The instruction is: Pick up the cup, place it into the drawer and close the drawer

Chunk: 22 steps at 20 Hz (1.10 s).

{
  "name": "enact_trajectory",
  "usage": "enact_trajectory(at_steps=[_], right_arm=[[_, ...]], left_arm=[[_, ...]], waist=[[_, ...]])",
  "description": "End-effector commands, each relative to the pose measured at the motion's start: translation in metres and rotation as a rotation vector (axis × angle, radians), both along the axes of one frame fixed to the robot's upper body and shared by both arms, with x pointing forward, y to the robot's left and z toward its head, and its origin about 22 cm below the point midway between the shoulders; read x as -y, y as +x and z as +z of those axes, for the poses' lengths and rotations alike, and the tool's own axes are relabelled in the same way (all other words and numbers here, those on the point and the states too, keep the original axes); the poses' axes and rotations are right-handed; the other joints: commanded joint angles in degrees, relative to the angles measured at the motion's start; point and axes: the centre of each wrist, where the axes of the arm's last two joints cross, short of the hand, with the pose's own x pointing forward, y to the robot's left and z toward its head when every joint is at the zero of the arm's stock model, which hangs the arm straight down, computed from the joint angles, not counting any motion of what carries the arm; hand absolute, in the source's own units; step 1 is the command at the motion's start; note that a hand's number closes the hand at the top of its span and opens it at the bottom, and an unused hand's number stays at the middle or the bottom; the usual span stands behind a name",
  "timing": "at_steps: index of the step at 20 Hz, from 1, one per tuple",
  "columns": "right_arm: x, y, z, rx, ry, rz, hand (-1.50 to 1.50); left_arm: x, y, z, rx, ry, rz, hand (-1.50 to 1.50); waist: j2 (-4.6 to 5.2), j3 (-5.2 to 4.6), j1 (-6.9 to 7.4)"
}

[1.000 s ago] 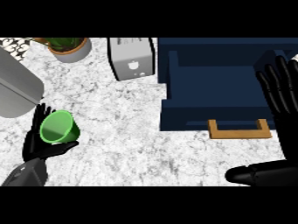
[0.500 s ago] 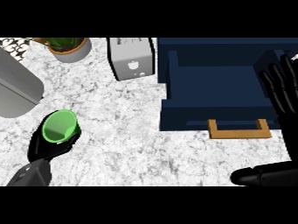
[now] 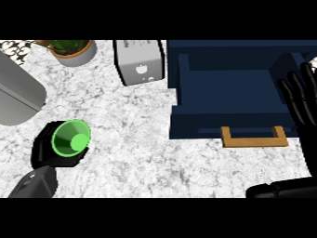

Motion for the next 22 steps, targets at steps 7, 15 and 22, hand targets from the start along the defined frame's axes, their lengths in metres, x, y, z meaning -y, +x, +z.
enact_trajectory(at_steps=[7, 15, 22], right_arm=[[0.000, 0.004, 0.003, -0.009, 0.008, -0.020, -1.50], [0.025, 0.007, 0.007, -0.022, -0.010, -0.039, -1.50], [0.001, -0.003, 0.004, -0.023, -0.003, -0.017, -1.50]], left_arm=[[0.039, 0.000, 0.001, 0.200, -0.006, -0.029, 1.50], [0.072, 0.041, 0.062, 0.281, -0.002, -0.224, 1.50], [0.106, 0.051, 0.134, 0.332, -0.027, -0.296, 1.50]], waist=[[-0.51, 0.14, 1.30], [-0.63, 0.19, 1.49], [-0.46, 0.13, 1.14]])
